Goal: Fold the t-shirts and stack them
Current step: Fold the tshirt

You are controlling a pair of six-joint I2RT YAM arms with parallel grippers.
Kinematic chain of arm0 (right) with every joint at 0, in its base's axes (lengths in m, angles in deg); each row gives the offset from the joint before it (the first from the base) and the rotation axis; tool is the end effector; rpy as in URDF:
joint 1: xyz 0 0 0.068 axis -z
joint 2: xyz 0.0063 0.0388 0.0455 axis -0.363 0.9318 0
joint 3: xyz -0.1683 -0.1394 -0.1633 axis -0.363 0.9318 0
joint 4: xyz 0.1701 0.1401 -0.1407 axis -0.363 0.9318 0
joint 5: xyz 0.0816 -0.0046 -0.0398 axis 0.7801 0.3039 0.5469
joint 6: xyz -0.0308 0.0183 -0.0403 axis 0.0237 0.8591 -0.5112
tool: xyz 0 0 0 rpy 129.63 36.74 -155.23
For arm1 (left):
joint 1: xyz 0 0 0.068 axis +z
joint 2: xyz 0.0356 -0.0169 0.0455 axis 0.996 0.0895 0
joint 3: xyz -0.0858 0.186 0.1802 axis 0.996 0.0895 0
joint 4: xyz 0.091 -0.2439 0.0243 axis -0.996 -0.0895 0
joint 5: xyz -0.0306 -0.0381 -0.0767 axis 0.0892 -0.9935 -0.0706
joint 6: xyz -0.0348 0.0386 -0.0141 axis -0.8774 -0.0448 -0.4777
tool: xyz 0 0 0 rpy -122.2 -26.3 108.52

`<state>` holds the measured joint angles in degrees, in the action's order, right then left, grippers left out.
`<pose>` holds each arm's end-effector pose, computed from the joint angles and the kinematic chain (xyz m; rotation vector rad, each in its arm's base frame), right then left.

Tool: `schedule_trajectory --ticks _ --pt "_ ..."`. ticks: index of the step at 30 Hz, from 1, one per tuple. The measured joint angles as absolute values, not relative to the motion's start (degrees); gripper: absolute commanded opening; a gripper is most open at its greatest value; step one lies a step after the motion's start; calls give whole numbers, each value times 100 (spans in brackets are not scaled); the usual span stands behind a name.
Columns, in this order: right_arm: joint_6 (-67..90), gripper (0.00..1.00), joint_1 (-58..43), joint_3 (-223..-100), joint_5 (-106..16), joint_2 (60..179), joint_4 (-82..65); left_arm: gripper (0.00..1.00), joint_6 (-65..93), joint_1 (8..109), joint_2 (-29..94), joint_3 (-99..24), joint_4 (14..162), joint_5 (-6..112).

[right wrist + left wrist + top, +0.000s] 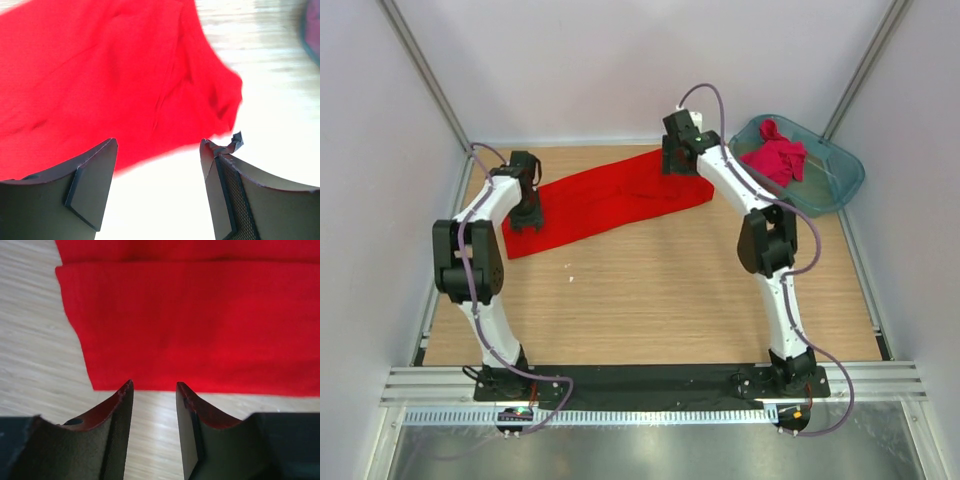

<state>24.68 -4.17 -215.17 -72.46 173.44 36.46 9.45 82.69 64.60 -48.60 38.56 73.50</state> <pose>0.4784 0.2142 0.2496 0.0357 2.3983 -0.0681 0.3827 -0.0070 0.2161 -0.3880 2.7548 0.2188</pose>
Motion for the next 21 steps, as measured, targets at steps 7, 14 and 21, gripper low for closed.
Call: schedule_trajectory --ticks 7,14,21 --pt "2733 74 -655 -19660 -6510 14761 3790 43 923 8267 7423 -5505 3740 7541" --pt "2735 75 -867 -17666 -6259 12925 3766 49 467 8267 7740 -5590 3526 7475" --pt "2652 75 -690 -16862 -6269 12811 3670 49 -69 8051 7176 -4701 3616 7156"
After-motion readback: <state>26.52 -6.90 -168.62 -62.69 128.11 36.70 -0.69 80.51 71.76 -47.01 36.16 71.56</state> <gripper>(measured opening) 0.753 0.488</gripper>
